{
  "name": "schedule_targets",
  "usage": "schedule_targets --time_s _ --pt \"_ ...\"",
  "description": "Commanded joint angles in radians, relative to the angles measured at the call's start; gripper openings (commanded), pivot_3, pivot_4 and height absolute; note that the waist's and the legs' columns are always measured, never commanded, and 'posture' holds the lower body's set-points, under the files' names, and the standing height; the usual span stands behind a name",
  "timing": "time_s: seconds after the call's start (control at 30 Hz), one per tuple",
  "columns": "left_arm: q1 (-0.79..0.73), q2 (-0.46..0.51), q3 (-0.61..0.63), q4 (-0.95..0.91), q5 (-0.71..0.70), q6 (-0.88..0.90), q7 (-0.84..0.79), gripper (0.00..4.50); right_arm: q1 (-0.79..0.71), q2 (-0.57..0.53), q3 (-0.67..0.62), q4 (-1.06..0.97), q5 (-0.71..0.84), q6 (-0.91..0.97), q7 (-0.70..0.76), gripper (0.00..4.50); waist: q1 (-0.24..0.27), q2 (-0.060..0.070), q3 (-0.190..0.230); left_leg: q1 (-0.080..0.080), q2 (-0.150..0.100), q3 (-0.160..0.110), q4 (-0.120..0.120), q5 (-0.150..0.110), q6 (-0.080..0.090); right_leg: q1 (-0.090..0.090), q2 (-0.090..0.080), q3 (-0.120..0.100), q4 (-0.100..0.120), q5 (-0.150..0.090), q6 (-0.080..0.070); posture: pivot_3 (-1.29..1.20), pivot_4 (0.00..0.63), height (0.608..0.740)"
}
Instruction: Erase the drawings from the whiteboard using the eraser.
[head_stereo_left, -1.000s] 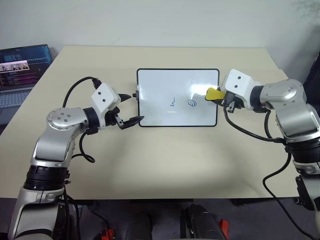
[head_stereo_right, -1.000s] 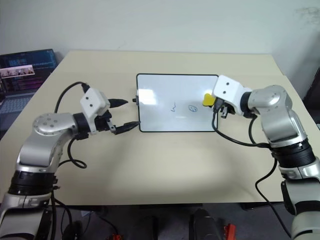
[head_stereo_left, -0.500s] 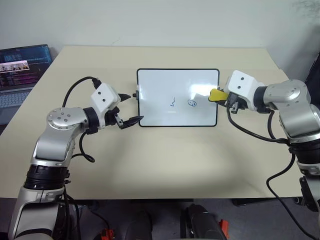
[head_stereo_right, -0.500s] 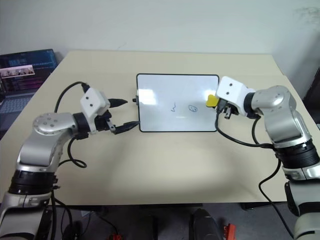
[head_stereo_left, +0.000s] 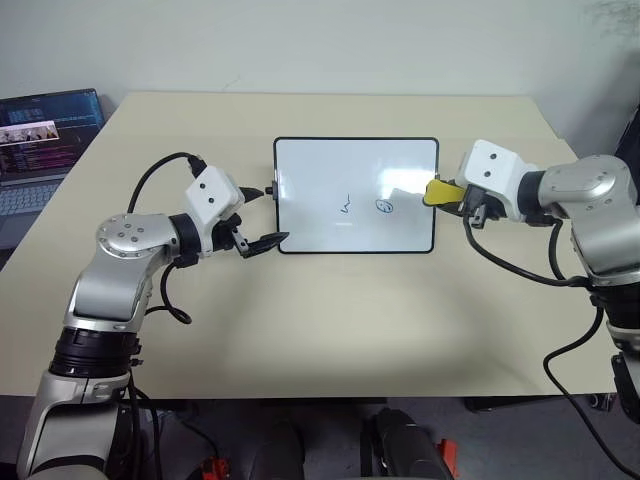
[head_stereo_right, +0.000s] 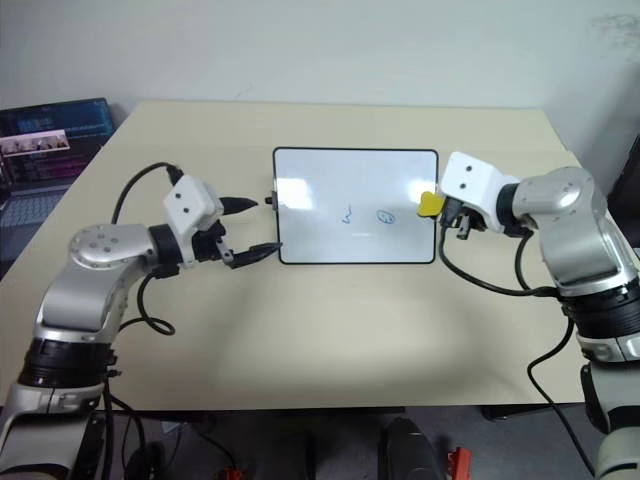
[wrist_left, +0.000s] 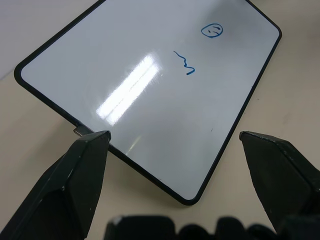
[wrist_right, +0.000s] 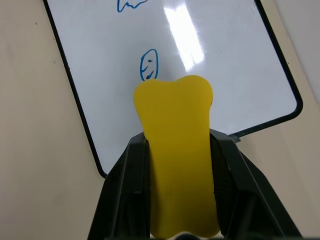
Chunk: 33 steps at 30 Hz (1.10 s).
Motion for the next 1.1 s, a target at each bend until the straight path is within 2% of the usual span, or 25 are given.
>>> schedule_targets --time_s 0.03,0.93,1.1 --pt "-0.019 0.01 0.015 -0.003 0.0 -0.019 -0.003 4.5 0.024 -0.044 -0.051 -0.06 0.02 0.013 0.014 1.19 0.001 0.0 0.0 0.0 0.0 0.0 0.0 0.0 0.0 0.0 0.0 0.0 0.0 0.0 0.0 0.0 0.15 0.74" --pt "-0.016 0.001 0.007 -0.005 -0.003 -0.021 -0.004 4.5 -0.03 0.071 -0.021 -0.06 0.035 0.041 -0.055 1.19 -0.001 0.0 0.0 0.0 0.0 0.0 0.002 0.0 0.0 0.001 0.0 0.0 0.001 0.0 0.0 0.0 0.15 0.74" --pt "-0.014 -0.009 -0.025 0.001 0.013 -0.025 -0.013 4.5 -0.107 0.252 0.095 0.046 -0.06 0.065 -0.18 1.19 -0.01 0.0 0.0 0.001 0.0 0.0 0.003 0.0 0.0 0.001 0.0 0.0 0.004 0.0 0.0 0.0 0.15 0.74"
